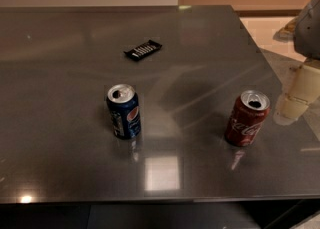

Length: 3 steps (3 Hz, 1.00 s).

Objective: Knock coke can over

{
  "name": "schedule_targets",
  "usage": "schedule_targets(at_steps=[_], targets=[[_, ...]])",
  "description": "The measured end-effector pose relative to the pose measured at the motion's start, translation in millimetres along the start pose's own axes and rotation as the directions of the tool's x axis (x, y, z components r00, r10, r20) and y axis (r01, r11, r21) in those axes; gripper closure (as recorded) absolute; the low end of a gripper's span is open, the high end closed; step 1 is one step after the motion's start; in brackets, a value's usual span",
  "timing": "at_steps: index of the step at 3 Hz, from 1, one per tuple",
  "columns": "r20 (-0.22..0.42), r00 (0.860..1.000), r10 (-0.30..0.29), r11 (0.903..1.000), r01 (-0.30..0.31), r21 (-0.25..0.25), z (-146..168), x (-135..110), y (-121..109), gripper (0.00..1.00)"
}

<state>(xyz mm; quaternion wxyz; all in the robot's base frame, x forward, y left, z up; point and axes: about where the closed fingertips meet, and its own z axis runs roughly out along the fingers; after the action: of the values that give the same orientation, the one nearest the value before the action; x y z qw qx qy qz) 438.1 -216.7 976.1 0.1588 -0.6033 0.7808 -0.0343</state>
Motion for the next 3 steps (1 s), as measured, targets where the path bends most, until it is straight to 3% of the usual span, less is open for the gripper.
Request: schedule_targets(at_steps=[1,2,3], targets=[[0.000,1.000,0.000,1.0000,0.000,0.000,0.0,0.0,0.0,0.00],[0.043,0.999,-0.004,0.9994,0.006,-0.035,2.1,2.0,1.1,0.00],[0.143,0.990,-0.008,0.9958,0.020,-0.089,12.5,8.8,9.5,0.00]])
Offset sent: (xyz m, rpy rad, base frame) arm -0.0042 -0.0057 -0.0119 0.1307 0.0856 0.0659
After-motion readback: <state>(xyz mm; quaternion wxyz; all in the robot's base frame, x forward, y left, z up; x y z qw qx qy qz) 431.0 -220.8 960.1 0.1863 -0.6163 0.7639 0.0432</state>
